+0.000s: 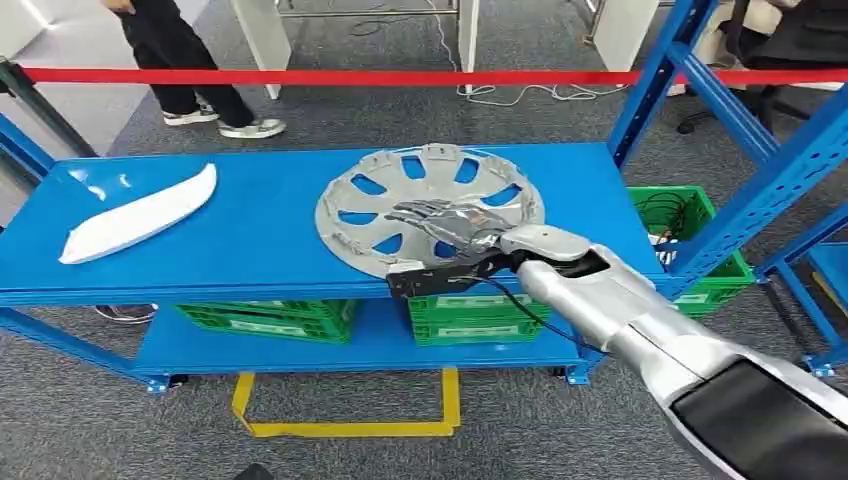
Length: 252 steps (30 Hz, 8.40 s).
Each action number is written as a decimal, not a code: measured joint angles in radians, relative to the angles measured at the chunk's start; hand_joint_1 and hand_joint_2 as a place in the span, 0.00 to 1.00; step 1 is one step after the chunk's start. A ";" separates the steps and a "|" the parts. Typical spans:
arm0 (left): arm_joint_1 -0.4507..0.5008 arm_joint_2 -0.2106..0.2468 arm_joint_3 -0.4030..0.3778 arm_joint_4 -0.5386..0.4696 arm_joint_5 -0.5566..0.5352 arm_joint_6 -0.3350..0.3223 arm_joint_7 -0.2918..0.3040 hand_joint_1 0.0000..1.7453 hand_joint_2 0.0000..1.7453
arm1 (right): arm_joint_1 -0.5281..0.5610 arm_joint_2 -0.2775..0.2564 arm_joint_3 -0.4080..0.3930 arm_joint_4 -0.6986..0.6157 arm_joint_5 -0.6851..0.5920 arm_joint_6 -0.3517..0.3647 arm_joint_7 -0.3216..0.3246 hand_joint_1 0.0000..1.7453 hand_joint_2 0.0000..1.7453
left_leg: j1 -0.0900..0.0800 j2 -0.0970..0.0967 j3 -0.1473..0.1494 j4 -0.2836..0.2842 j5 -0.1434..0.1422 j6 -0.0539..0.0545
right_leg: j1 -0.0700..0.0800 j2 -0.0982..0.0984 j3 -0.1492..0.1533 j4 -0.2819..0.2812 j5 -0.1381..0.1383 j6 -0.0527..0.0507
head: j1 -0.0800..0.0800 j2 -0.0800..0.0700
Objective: Take the parts from the cabinet and place them on the table.
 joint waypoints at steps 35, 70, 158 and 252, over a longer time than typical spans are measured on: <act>0.012 0.000 0.014 0.000 0.011 0.006 -0.013 0.00 0.00 | -0.019 0.030 0.098 0.093 -0.085 0.075 0.033 0.00 1.00 | -0.003 -0.002 0.013 -0.031 -0.010 0.022 | 0.006 -0.002 -0.013 -0.003 0.010 0.019 | 0.001 0.000; 0.020 -0.002 0.031 0.000 0.014 0.018 -0.013 0.00 0.00 | 0.008 0.047 0.145 0.210 -0.080 0.081 0.107 0.00 1.00 | -0.001 0.004 0.033 -0.044 -0.009 0.041 | 0.005 -0.003 -0.124 0.239 -0.117 0.029 | 0.002 0.000; 0.027 0.001 0.058 0.001 0.012 0.024 -0.028 0.00 0.00 | 0.012 0.054 0.140 0.254 -0.031 -0.003 0.127 0.00 1.00 | 0.006 0.005 0.035 -0.047 -0.006 0.027 | 0.003 -0.001 0.013 -0.011 -0.010 0.025 | -0.001 0.000; 0.025 -0.007 0.139 0.001 0.009 0.048 0.002 0.00 0.00 | -0.003 0.097 -0.073 0.286 0.198 0.119 0.317 1.00 1.00 | 0.001 0.003 0.045 -0.050 -0.012 0.039 | 0.005 -0.003 -0.044 0.106 -0.079 0.026 | 0.010 0.000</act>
